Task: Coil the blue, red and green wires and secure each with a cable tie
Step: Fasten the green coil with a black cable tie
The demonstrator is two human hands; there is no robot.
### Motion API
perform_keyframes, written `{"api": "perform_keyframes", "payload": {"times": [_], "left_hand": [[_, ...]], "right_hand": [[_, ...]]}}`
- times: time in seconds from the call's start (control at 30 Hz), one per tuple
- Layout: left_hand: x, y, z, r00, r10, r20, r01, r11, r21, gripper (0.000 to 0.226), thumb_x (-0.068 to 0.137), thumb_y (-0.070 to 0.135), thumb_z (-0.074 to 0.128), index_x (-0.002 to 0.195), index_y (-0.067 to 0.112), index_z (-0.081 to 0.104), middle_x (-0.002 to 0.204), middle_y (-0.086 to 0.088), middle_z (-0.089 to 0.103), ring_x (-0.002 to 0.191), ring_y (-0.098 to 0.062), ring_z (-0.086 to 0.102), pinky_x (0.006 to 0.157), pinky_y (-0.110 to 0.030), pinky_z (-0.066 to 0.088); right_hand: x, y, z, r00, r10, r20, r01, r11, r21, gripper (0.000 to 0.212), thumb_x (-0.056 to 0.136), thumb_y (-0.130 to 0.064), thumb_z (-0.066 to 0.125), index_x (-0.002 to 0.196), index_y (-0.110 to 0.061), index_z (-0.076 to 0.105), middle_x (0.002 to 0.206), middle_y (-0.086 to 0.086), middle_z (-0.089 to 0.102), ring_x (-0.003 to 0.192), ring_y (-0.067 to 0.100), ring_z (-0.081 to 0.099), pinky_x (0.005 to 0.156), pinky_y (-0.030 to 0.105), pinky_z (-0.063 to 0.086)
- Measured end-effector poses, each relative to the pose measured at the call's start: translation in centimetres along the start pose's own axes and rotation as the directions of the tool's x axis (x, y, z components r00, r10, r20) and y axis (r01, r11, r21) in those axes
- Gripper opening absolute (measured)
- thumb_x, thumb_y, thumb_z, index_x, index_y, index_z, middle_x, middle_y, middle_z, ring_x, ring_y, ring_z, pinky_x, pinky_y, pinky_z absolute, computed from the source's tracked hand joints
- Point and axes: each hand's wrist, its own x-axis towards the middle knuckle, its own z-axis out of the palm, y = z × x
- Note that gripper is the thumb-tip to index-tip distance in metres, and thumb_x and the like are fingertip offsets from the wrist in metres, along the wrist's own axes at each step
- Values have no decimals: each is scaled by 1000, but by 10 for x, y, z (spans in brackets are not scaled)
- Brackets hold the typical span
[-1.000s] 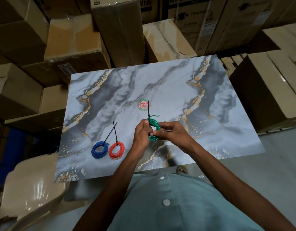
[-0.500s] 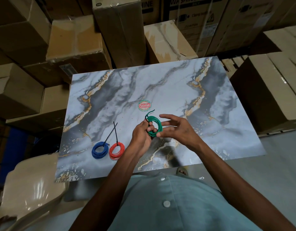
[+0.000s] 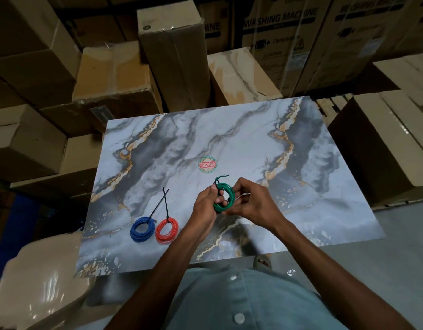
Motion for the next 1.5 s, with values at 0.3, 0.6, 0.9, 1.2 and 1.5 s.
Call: {"api": "perform_keyframes", "payload": {"times": [0.3,0.6,0.9,1.2,1.5], "left_hand": [[-2,-4,-7,964,262,47,-249,823,511,35,109,29,30,87,14,52,73,5,52,66,-7,48,62,-18,43],[1,-17,-10,936,340,90,-316,697,644,40,104,47,31,94,17,55,85,6,62,78,-11,59,73,-34,51],[-1,-12,4,977,211,-10,-197,927,320,34,110,25,30,94,9,54,69,-1,44,56,-1,42,55,-12,38],[6,-11,0,970,235,-65,-205,929,310,33,110,21,30,85,13,49,67,0,43,57,-6,39,56,-17,36],[8,-30,-10,964,254,81,-247,733,634,34,108,37,29,85,21,47,82,3,57,77,-11,53,75,-33,46]], "right_hand": [[1,-7,1,987,150,56,-160,950,267,35,95,-41,72,124,-21,73,107,5,79,105,19,75,98,40,59],[16,-9,2,968,-77,-240,60,995,-76,14,89,-14,80,102,-16,83,88,-7,80,79,1,74,82,31,63],[16,2,12,973,-27,-227,-10,987,-158,19,98,-17,67,111,-21,81,100,-8,76,87,-6,67,71,6,49],[3,-3,16,998,-63,24,66,984,-167,38,110,-24,41,143,-21,60,92,-3,71,75,9,64,72,23,51],[28,-1,17,959,277,-51,-245,910,333,40,107,-39,53,105,-10,80,98,5,80,95,13,75,77,21,57]]}}
